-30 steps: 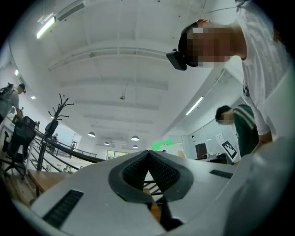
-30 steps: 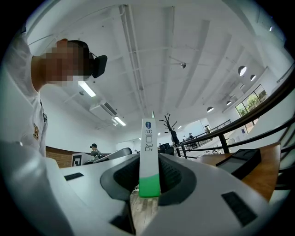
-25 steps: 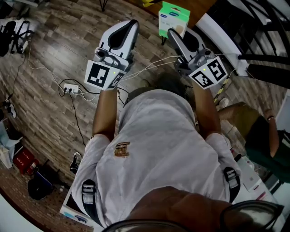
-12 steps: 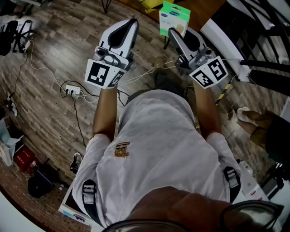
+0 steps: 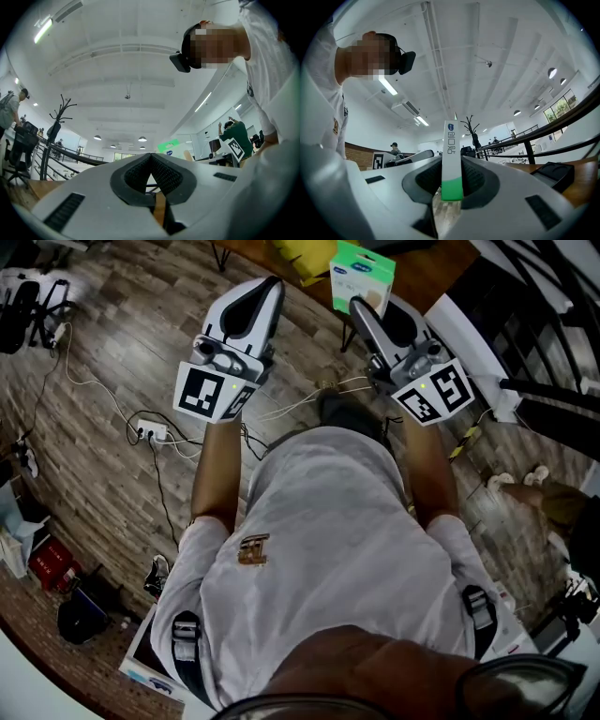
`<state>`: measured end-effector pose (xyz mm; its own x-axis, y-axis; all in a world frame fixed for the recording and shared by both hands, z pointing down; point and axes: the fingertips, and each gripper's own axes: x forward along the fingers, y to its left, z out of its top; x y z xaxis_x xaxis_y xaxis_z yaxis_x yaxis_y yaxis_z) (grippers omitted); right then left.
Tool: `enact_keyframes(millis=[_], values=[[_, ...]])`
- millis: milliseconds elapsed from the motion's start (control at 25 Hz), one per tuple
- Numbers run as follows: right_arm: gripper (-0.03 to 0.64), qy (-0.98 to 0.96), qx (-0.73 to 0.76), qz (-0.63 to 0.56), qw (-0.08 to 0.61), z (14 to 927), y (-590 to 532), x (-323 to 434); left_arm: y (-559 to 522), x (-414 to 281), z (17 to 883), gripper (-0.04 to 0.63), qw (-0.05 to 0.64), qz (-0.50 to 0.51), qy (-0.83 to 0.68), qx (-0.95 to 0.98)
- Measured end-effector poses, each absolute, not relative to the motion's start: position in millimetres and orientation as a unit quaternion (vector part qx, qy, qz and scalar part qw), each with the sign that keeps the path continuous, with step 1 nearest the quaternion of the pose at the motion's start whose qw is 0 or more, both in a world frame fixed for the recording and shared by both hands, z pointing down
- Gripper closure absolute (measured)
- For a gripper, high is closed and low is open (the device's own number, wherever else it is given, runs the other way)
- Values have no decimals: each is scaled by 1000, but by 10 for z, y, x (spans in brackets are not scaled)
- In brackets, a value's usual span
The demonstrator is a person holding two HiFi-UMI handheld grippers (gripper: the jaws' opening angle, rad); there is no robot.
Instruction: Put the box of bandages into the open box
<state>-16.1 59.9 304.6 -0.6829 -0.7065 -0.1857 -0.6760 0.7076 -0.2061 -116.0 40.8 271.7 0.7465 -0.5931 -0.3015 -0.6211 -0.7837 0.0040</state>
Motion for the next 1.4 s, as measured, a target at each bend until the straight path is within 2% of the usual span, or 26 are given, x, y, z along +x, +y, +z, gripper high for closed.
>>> enact_keyframes(millis=[280,840,1400], values=[[520,917,-380,-59,105,3082,-291,114,-482,-885,2767,577,45,130,340,-930],[520,928,-357,-58,86,3200,-1224,624,-1388,-294,2843,577,62,102,373,-920],[520,936,-342,-68,55,3324,-1993,860,-2093,-7,3031,577,54,85,408,-908]])
